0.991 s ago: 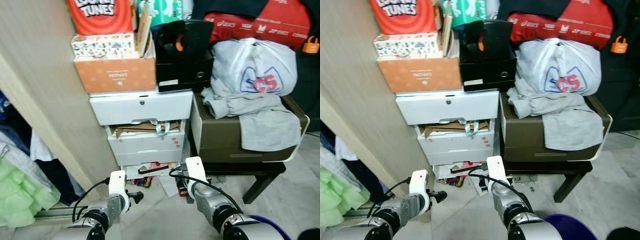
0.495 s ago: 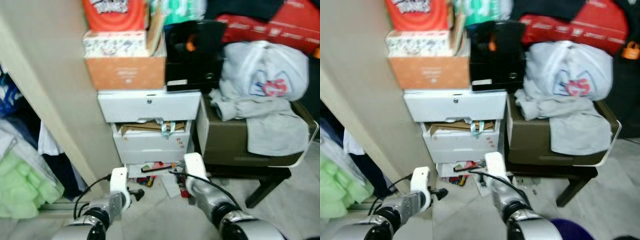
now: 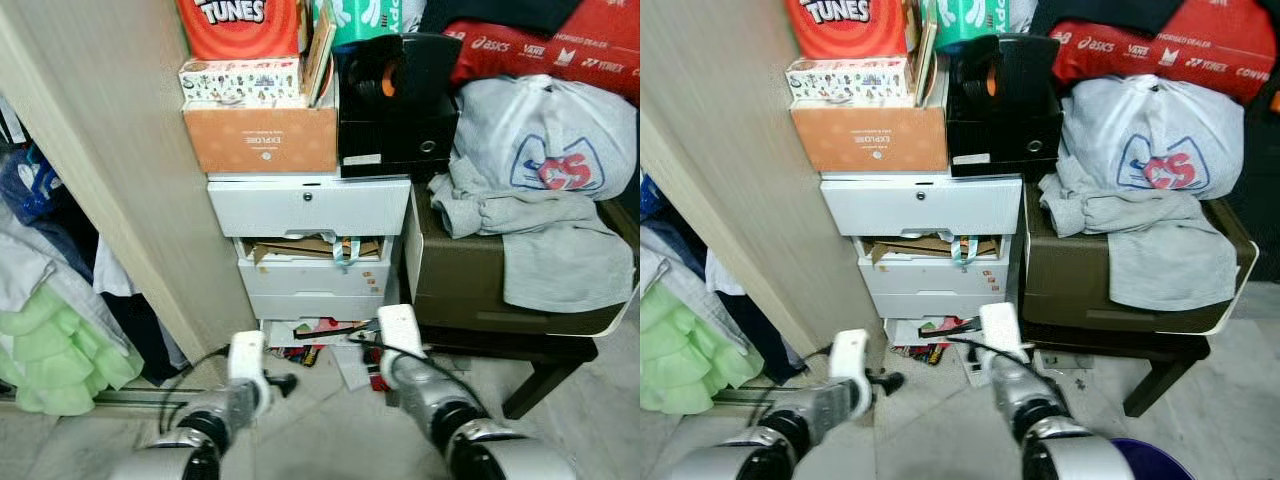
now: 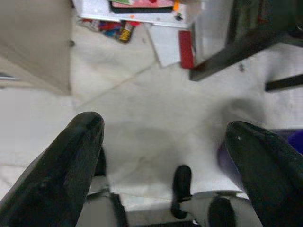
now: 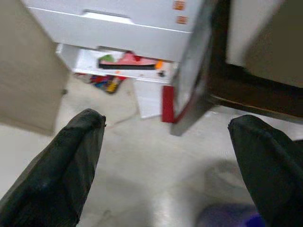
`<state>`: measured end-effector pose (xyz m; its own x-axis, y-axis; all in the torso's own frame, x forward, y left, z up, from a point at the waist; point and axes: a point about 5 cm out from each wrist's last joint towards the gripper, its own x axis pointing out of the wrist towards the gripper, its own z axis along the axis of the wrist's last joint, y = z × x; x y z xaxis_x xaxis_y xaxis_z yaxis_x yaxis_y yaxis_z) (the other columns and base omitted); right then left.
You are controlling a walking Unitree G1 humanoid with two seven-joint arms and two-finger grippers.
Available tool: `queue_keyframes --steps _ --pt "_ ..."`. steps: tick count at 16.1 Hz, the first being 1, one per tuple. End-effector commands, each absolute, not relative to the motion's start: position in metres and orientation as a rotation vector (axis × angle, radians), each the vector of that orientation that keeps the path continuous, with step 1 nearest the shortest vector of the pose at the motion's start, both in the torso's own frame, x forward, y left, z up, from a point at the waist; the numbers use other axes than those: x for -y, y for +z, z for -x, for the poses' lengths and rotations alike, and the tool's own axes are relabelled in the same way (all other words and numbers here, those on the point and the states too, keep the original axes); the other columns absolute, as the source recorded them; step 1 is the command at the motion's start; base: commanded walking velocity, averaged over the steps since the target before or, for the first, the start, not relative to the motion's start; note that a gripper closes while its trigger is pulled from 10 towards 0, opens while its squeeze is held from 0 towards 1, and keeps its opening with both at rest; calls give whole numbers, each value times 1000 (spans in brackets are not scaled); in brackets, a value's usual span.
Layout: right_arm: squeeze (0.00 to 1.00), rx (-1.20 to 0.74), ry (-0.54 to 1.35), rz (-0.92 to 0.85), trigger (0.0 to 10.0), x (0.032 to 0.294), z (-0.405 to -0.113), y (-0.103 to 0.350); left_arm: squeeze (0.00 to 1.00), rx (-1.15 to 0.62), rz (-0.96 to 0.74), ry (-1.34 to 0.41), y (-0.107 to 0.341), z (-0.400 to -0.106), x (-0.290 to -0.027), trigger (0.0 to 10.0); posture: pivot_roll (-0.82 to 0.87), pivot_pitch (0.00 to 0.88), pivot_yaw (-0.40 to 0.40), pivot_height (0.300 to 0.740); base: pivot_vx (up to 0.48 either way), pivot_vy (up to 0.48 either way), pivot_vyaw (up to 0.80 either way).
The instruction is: Clean up the room
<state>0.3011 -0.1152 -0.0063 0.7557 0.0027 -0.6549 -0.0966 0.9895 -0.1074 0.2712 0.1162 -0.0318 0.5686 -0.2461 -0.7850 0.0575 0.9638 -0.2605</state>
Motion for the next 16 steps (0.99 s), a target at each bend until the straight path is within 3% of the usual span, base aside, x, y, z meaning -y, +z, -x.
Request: queue_keyframes --steps 1,13,16 --pt "0 -710 65 126 10000 107 -301 -5 0 -950 191 -164 -31 -273 -126 10000 -95 0 40 740 0 0 0" --pt "0 -709 72 137 10000 106 -301 -5 0 -949 185 -170 -31 -272 -125 10000 -94 0 40 740 0 -289 0" --pt "0 -708 78 143 10000 105 -301 -6 0 -945 196 -159 -31 -273 -126 10000 -91 0 37 740 0 0 0"
